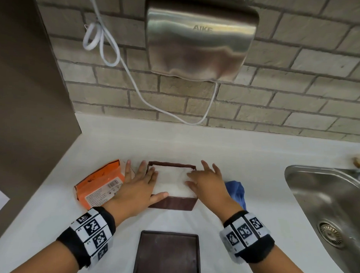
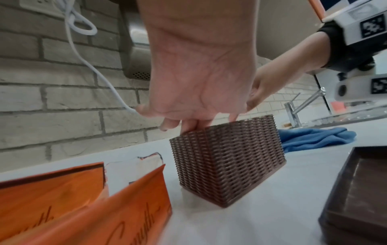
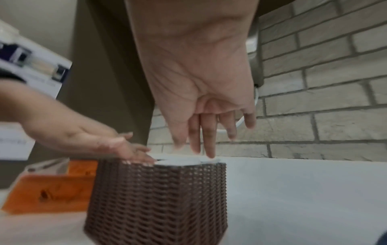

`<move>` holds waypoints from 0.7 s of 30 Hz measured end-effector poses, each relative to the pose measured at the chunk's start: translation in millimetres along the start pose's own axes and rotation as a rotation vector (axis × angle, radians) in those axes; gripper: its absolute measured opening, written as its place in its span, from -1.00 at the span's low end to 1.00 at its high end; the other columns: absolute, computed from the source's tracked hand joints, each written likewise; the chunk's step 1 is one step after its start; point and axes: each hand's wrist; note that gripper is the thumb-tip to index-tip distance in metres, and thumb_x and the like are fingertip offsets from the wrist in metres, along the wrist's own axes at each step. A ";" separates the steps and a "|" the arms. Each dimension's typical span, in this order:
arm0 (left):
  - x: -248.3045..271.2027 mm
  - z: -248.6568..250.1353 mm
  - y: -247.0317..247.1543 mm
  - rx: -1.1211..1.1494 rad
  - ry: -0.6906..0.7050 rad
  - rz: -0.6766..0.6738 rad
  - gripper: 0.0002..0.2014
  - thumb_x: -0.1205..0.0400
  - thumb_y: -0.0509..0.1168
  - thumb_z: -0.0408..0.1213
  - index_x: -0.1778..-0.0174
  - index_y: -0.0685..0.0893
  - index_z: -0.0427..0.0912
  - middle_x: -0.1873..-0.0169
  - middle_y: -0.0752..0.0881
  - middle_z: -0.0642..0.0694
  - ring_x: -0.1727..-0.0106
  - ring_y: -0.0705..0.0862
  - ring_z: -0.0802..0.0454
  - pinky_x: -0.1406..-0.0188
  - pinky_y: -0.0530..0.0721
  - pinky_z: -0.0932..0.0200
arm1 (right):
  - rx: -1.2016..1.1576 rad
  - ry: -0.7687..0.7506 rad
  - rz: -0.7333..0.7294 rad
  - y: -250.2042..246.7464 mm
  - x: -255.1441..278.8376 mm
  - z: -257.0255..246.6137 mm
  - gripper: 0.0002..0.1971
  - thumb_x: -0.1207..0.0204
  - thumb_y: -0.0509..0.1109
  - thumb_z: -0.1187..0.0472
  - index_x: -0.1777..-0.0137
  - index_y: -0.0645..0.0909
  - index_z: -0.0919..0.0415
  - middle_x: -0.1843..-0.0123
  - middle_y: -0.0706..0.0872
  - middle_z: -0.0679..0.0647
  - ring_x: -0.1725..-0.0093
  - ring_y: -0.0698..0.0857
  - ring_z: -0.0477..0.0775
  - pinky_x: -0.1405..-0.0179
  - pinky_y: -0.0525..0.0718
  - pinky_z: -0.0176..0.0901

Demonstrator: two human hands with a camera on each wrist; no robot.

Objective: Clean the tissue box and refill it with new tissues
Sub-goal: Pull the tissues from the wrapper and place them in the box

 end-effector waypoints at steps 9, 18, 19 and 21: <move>14.9 -8.1 9.9 0.116 0.135 0.069 -0.03 -0.39 -0.62 0.44 -0.73 -0.18 0.09 -0.73 -0.21 0.02 -0.71 -0.37 -0.14 -0.63 -0.40 -0.36 | -0.225 -0.352 -0.106 42.6 112.3 -16.0 -0.52 -0.58 0.01 -0.33 -0.23 0.67 -0.23 -0.22 0.75 -0.13 -0.15 0.76 -0.14 -0.07 0.75 -0.24; 4.3 13.9 10.3 0.086 0.201 0.052 -0.13 -0.43 -0.58 0.40 -0.71 -0.21 0.18 -0.73 -0.21 0.01 -0.73 -0.29 0.00 -0.64 -0.36 -0.35 | -0.106 -0.238 -0.215 100.2 160.0 -33.6 -0.47 -0.66 -0.31 -0.20 -0.35 0.47 -0.34 -0.33 0.69 -0.17 -0.12 0.79 -0.14 0.23 0.79 -0.30; 3.8 13.0 11.7 0.080 0.197 0.047 -0.08 -0.40 -0.62 0.41 -0.71 -0.20 0.15 -0.73 -0.19 -0.01 -0.74 -0.26 0.00 -0.62 -0.37 -0.35 | -0.079 -0.243 -0.200 99.0 161.9 -35.0 -0.50 -0.68 -0.29 -0.16 -0.28 0.49 -0.30 -0.35 0.65 -0.19 -0.09 0.80 -0.17 0.27 0.77 -0.37; 3.8 13.4 12.5 0.061 0.203 0.060 0.00 -0.34 -0.70 0.43 -0.73 -0.17 0.10 -0.74 -0.14 -0.05 -0.75 -0.19 -0.03 -0.57 -0.39 -0.36 | -0.034 -0.204 -0.177 105.9 165.4 -42.2 -0.60 -0.68 -0.26 -0.10 -0.04 0.45 -0.21 -0.33 0.53 -0.21 0.00 0.82 -0.21 0.33 0.74 -0.46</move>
Point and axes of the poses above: each hand's wrist, its own x-axis away from the middle knuckle, its own y-axis out of the palm, z = x × y
